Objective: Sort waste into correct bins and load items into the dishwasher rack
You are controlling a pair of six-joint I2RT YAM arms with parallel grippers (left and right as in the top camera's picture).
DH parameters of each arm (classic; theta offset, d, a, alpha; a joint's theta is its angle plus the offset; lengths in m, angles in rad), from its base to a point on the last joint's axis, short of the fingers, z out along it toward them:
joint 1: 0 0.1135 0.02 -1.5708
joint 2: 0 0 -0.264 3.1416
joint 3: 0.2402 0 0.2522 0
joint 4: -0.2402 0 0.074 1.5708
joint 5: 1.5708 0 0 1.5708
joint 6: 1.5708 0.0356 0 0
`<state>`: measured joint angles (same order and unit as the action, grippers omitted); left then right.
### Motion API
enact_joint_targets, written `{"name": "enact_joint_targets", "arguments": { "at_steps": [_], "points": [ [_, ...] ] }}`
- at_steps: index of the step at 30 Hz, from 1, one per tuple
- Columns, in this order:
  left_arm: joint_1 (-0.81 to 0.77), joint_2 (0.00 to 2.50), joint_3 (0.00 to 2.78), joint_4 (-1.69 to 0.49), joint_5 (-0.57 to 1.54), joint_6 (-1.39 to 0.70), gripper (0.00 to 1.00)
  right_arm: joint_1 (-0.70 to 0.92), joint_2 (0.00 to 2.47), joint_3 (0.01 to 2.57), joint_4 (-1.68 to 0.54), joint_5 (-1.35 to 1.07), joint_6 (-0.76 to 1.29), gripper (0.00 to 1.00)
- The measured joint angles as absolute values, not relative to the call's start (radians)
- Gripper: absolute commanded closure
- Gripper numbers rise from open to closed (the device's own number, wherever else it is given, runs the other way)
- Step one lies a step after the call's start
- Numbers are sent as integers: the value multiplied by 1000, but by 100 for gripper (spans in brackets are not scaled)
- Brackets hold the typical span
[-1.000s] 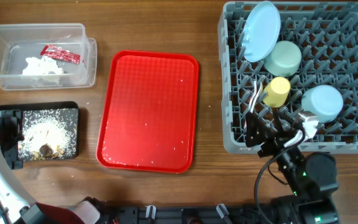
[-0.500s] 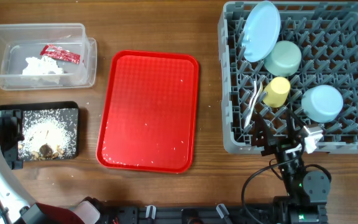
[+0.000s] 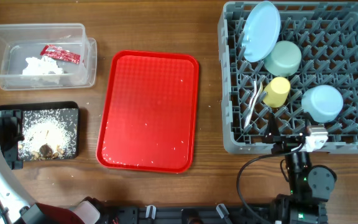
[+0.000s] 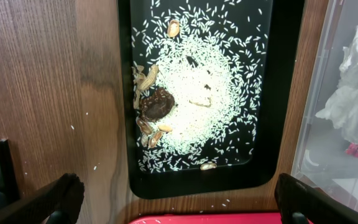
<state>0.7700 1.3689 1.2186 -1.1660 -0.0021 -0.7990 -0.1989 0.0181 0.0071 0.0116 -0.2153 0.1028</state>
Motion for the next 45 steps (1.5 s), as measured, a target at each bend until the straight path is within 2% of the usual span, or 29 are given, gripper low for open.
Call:
{"name": "enact_joint_targets", "arguments": {
  "at_steps": [7, 20, 45],
  "points": [
    [770, 1369, 1219, -1166, -2, -799, 0, -208, 18, 7, -1, -111, 83, 0],
    [770, 1369, 1219, -1166, -2, -799, 0, -175, 18, 7, 0, -103, -40, 0],
    [770, 1369, 1219, -1166, -2, -799, 0, -175, 18, 7, 0, -103, -51, 0]
  ]
}}
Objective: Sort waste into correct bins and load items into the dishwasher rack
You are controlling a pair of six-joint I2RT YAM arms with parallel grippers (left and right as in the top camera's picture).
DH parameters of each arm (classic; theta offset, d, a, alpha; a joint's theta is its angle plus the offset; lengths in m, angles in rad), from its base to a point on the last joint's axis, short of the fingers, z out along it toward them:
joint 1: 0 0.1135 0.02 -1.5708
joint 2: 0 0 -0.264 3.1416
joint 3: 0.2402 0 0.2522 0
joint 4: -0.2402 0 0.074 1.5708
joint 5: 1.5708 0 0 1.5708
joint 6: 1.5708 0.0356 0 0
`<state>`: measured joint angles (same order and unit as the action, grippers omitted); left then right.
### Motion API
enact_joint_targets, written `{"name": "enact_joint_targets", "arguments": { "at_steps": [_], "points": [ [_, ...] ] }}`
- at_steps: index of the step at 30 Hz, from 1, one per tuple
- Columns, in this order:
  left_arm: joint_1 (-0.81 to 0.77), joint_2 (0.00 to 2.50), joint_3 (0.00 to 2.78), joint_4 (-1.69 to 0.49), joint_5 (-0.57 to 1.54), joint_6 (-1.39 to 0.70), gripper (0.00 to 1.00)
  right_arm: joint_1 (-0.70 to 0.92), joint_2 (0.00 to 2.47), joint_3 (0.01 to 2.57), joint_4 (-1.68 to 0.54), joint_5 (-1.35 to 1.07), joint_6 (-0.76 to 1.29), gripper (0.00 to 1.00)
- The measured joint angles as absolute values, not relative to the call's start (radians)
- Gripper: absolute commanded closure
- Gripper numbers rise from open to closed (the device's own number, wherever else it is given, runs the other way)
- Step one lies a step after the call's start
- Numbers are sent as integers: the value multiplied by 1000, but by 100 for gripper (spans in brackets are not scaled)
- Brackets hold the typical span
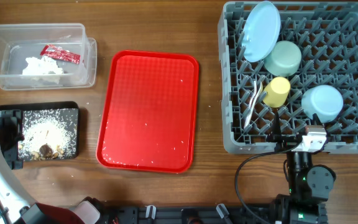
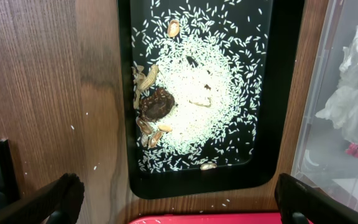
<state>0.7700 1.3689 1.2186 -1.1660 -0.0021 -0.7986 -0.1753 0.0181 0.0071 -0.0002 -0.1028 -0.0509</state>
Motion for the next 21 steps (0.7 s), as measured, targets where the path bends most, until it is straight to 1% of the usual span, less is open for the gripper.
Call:
{"name": "enact_joint_targets", "arguments": {
  "at_steps": [7, 10, 13, 16, 19, 21],
  "points": [
    [770, 1344, 1219, -1170, -4, -798, 0, -175, 18, 7, 0, -103, -51, 0],
    [767, 1255, 1209, -1172, -18, -798, 0, -175, 18, 7, 0, -103, -51, 0],
    [717, 1129, 1144, -1134, -29, -798, 0, -175, 17, 7, 0, -103, -51, 0],
    [601, 1048, 1031, -1018, -34, -797, 0, -175, 16, 7, 0, -103, -51, 0],
    [440, 971, 896, -862, -25, -744, 0, -175, 15, 7, 0, -103, -51, 0],
    [299, 892, 803, -745, -18, -678, 0, -175, 15, 7, 0, -103, -51, 0]
  ]
}}
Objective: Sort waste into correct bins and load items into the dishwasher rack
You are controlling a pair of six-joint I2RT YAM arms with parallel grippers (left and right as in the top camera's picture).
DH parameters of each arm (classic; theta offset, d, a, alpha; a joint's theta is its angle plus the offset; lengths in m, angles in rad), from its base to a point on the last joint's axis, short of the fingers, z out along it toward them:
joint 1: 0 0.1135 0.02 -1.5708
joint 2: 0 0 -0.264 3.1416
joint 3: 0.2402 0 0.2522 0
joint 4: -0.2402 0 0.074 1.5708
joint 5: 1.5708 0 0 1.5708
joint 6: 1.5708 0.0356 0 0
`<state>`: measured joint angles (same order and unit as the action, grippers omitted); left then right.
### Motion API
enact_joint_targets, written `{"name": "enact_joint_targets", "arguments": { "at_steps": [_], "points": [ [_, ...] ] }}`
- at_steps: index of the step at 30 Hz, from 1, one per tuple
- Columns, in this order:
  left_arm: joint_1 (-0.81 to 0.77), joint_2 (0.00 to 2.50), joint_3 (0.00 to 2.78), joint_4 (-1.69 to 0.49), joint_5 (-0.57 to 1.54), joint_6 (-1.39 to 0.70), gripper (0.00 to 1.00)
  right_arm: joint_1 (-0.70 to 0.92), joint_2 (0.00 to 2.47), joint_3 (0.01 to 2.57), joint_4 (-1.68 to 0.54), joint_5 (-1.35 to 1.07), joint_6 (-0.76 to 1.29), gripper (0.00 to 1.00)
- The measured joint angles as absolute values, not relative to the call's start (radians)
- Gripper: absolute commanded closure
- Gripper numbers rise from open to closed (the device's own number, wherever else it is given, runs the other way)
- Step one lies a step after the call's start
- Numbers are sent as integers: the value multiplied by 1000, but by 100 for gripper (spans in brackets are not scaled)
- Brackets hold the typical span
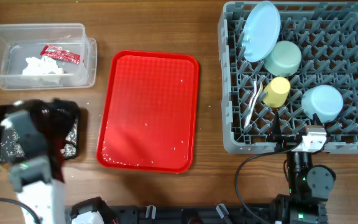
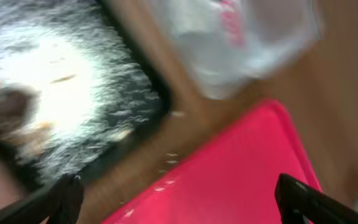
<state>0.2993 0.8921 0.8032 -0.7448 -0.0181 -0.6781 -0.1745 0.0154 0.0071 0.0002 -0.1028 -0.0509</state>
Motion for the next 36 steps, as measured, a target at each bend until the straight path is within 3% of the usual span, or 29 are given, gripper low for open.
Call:
{"name": "enact_joint_targets", "arguments": {
  "at_steps": [2, 6, 15, 23, 36],
  "points": [
    [178, 801, 723, -659, -10, -618, 0, -175, 15, 7, 0, -103, -51, 0],
    [88, 645, 611, -651, -10, -574, 0, -175, 14, 7, 0, -103, -51, 0],
    [80, 453, 485, -635, 28, -548, 0, -173, 14, 7, 0, -103, -51, 0],
    [79, 260, 270, -367, 152, -431, 0, -173, 14, 7, 0, -103, -51, 0],
    [74, 60, 68, -83, 212, -408, 0, -173, 14, 7, 0, -103, -51, 0]
  ]
}}
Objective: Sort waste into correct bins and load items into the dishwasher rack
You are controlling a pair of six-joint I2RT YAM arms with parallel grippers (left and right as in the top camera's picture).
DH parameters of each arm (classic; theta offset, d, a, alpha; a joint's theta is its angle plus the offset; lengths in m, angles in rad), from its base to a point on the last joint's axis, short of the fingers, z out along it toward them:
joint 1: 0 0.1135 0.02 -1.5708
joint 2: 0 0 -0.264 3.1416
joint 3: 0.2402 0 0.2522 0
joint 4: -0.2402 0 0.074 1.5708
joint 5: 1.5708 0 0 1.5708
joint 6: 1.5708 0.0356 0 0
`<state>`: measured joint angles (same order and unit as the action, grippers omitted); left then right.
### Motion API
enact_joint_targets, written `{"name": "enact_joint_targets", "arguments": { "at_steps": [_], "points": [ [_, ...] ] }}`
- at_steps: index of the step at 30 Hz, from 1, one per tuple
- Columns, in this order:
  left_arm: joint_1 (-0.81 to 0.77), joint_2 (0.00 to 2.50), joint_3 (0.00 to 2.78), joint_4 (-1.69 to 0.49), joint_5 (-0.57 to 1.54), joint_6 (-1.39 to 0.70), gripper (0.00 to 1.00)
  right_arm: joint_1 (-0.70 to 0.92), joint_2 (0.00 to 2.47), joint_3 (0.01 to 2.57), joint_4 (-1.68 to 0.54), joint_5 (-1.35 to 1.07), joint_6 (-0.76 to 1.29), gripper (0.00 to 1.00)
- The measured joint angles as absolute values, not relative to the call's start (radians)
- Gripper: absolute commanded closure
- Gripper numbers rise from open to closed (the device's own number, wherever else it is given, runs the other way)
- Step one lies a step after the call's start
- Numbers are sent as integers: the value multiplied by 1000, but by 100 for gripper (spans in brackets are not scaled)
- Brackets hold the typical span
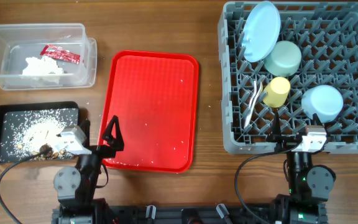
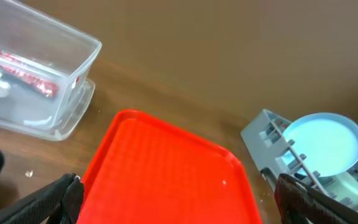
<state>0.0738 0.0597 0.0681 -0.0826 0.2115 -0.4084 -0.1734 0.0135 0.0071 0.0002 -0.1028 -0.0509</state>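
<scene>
The red tray [image 1: 149,109] lies bare apart from a few crumbs. A black tray [image 1: 5,118] at the left holds rice, nuts and a brown scrap. The clear bin [image 1: 39,55] holds a red wrapper [image 1: 59,54] and a white tissue. In the grey rack [image 1: 229,143] stand a blue plate [image 1: 261,30], a green bowl [image 1: 283,57], a yellow cup [image 1: 276,91], a blue bowl [image 1: 322,102] and white cutlery. My left gripper [image 1: 111,134] [image 2: 179,183] is open and empty, low at the red tray's front-left corner. My right gripper [image 1: 278,138] sits at the rack's front edge.
Both arm bases rest along the table's front edge. The left wrist view looks across the red tray [image 2: 166,168] toward the clear bin [image 2: 36,81] and the rack's blue plate [image 2: 325,140]. Loose rice grains dot the wood between the trays.
My left arm was over the black tray, its wrist view blurred. Now it sits folded at the table's front edge, its open gripper at the red tray's front-left corner. Nothing else moved.
At the two oldest moments my left gripper hung open at the left over the black tray of rice, unmoved. Then the arm was over that tray. Now it is folded at the front edge. The right arm stayed by the rack throughout.
</scene>
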Motion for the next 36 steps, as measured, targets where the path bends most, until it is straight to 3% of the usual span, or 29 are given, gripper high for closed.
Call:
{"name": "enact_joint_targets", "arguments": {
  "at_steps": [5, 18, 25, 36],
  "points": [
    [44, 20, 17, 1, 208, -408, 0, -173, 14, 7, 0, -103, -51, 0],
    [41, 14, 13, -63, 139, -400, 0, -173, 14, 7, 0, -103, -51, 0],
    [41, 14, 13, -64, 124, -190, 0, -173, 14, 7, 0, -103, -51, 0],
    [41, 14, 13, -64, 125, -71, 0, -174, 14, 7, 0, -103, -51, 0]
  ]
}}
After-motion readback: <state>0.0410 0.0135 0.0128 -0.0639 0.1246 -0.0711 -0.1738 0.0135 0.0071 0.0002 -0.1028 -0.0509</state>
